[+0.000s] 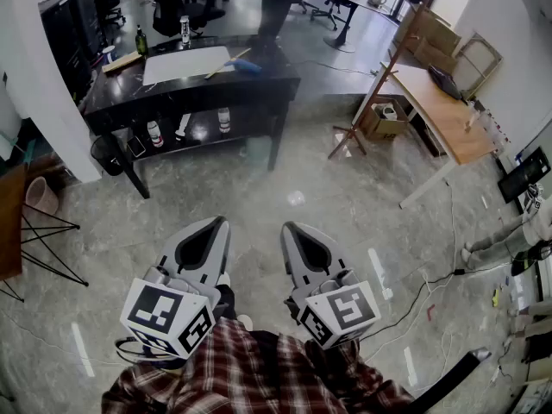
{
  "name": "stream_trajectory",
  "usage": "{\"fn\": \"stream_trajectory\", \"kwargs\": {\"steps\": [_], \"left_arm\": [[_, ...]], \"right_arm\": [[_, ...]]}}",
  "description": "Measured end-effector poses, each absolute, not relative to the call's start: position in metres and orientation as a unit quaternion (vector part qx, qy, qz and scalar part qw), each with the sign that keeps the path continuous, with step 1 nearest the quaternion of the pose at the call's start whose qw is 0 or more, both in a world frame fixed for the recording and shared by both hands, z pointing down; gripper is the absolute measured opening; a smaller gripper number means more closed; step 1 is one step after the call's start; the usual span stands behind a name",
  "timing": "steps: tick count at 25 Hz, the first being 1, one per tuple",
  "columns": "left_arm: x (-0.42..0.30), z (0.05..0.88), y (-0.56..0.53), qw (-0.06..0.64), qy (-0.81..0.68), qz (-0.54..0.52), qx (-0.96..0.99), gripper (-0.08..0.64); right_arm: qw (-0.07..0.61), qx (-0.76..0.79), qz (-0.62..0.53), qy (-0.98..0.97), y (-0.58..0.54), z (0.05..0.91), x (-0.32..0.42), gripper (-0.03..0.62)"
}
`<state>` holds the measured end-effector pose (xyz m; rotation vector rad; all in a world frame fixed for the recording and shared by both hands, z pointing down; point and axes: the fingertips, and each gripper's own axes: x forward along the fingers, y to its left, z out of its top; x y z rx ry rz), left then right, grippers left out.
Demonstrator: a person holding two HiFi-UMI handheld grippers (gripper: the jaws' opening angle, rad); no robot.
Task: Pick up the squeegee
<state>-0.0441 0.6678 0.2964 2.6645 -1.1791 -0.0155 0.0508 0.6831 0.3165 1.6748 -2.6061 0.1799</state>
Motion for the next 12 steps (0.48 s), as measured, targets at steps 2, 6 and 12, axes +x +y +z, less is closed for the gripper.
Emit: {"fn": "stream_trajectory", "kwargs": {"steps": [2,6,12], "left_arm": [[-0.046,0.298,0.651,0.114,-0.405,-0.005,0.907,0.009],[-0.046,0.301,0.613,0.117,-0.405,-0.006,0.907,0.009],[-0.05,0.298,0.532,0.119,-0.404,-0.013,0.907,0.009]], "right_arm": [[0.021,0.54,0.059,-0.839,0.667,0.318,0.051,0.011],[0.024,0.539,0.061,-0.84,0.629,0.321,0.052,0.011],[0.03,0.536,0.055,-0.842,0.546,0.316,0.044,0.011]]}}
